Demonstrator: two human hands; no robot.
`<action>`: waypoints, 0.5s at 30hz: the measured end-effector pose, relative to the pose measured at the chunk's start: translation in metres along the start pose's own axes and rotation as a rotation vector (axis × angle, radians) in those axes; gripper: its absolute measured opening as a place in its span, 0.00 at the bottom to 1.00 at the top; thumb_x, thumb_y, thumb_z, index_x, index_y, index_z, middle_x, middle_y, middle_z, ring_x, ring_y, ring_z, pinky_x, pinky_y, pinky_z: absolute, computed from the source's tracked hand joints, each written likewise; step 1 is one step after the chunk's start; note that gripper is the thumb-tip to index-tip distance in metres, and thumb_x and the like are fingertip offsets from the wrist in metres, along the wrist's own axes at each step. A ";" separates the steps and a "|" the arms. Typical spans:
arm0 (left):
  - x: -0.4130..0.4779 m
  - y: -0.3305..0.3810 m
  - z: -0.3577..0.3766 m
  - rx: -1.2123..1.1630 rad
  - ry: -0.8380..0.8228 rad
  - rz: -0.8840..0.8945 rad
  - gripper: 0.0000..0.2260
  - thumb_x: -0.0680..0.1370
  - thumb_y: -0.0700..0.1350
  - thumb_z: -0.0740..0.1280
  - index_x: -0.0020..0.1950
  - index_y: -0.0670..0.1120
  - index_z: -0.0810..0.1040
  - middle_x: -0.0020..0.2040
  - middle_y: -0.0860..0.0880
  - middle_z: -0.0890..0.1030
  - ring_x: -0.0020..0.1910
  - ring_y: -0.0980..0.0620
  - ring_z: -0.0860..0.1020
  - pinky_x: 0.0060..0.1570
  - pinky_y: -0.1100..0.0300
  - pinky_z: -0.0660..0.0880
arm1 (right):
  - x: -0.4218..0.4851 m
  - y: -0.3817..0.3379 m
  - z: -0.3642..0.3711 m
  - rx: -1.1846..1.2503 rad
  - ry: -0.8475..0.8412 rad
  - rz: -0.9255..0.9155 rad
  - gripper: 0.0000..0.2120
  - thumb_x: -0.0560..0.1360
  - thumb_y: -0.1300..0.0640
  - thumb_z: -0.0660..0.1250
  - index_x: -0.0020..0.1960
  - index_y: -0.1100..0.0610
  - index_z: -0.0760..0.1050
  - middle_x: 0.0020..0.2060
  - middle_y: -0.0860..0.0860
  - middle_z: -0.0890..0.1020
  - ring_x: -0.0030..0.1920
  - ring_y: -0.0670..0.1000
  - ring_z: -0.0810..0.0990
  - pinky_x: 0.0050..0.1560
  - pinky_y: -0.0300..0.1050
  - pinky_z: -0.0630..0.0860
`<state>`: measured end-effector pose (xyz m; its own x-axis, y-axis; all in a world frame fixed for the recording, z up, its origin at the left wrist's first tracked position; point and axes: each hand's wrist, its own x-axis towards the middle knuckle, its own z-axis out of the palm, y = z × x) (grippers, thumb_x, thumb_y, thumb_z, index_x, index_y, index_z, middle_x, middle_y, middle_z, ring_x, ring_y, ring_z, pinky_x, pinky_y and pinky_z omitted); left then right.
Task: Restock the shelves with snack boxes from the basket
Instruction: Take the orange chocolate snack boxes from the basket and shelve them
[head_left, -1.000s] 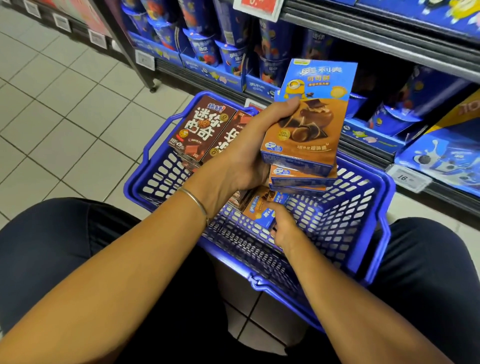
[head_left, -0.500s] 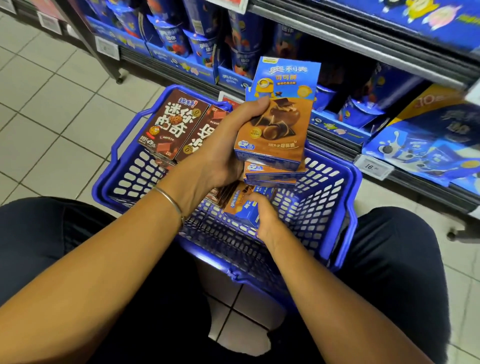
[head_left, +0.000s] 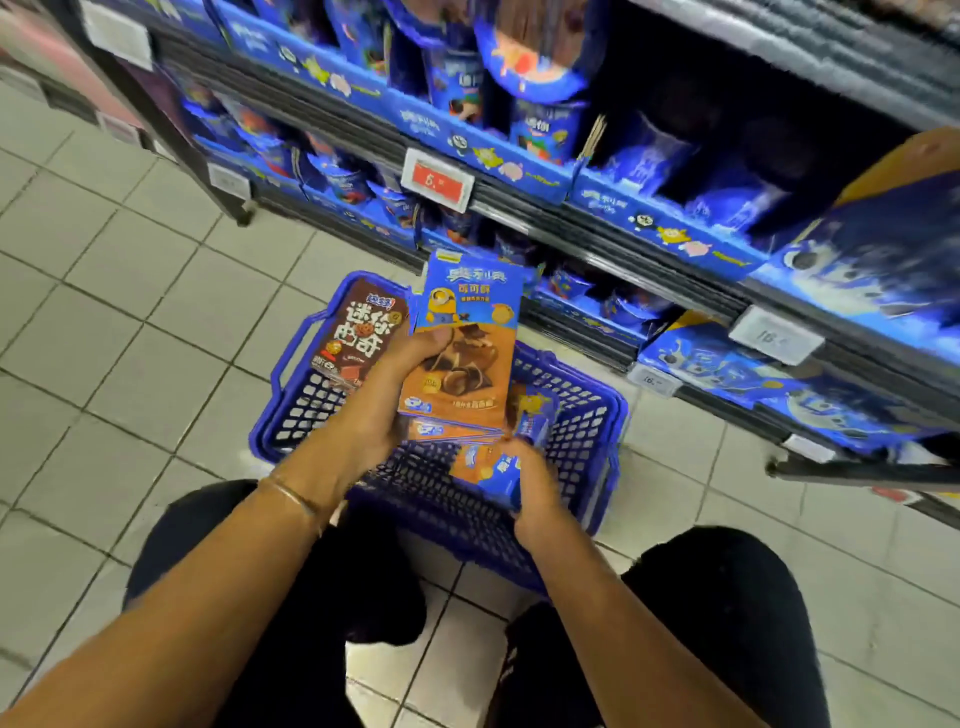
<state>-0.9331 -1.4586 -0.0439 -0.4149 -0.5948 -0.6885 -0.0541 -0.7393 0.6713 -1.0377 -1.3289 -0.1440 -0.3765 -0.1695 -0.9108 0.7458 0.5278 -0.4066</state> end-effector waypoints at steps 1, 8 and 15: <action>-0.017 0.012 0.002 -0.012 -0.055 -0.004 0.12 0.79 0.51 0.71 0.60 0.48 0.84 0.48 0.49 0.89 0.48 0.48 0.88 0.48 0.53 0.83 | -0.024 -0.009 -0.004 0.012 -0.016 -0.003 0.19 0.75 0.53 0.73 0.62 0.62 0.80 0.56 0.62 0.84 0.58 0.64 0.83 0.62 0.60 0.79; -0.161 0.134 0.041 -0.062 -0.048 0.116 0.30 0.74 0.47 0.75 0.74 0.38 0.75 0.56 0.39 0.85 0.45 0.46 0.87 0.43 0.55 0.84 | -0.246 -0.126 -0.047 0.160 -0.071 -0.206 0.21 0.81 0.63 0.61 0.72 0.67 0.69 0.65 0.74 0.74 0.63 0.71 0.76 0.67 0.73 0.69; -0.288 0.258 0.109 -0.039 0.005 0.195 0.26 0.80 0.44 0.68 0.76 0.35 0.72 0.63 0.33 0.81 0.43 0.46 0.85 0.48 0.52 0.83 | -0.451 -0.251 -0.088 0.251 -0.422 -0.407 0.10 0.74 0.57 0.64 0.52 0.57 0.80 0.40 0.54 0.86 0.41 0.55 0.84 0.54 0.53 0.78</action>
<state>-0.9264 -1.4441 0.3576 -0.4097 -0.7291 -0.5482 0.0623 -0.6219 0.7806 -1.1038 -1.3120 0.3748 -0.4457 -0.6558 -0.6093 0.7142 0.1499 -0.6837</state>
